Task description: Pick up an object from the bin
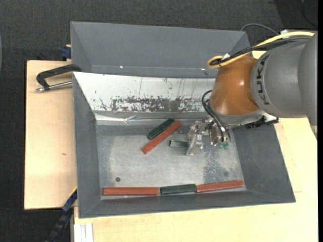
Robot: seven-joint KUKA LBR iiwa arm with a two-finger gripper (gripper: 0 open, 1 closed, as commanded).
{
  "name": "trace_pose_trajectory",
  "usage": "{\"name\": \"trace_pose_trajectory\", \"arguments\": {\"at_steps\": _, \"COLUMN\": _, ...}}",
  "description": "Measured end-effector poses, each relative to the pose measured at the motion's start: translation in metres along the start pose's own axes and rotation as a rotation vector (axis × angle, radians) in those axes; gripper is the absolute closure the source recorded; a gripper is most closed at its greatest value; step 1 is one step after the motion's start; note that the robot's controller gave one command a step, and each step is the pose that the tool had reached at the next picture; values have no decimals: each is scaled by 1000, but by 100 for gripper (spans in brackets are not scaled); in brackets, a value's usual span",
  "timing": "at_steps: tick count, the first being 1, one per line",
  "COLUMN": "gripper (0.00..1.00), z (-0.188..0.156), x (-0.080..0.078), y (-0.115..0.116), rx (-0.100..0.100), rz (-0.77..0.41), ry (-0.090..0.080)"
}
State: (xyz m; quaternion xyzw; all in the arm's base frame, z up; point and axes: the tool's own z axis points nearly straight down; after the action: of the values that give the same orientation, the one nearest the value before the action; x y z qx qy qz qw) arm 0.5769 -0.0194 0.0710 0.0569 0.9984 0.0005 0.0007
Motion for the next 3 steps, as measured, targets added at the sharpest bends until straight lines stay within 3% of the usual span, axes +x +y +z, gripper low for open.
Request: {"name": "trace_pose_trajectory", "arguments": {"at_steps": 3, "gripper": 100, "z": -14, "x": 1, "y": 0, "rx": 0, "rz": 0, "ry": 2}}
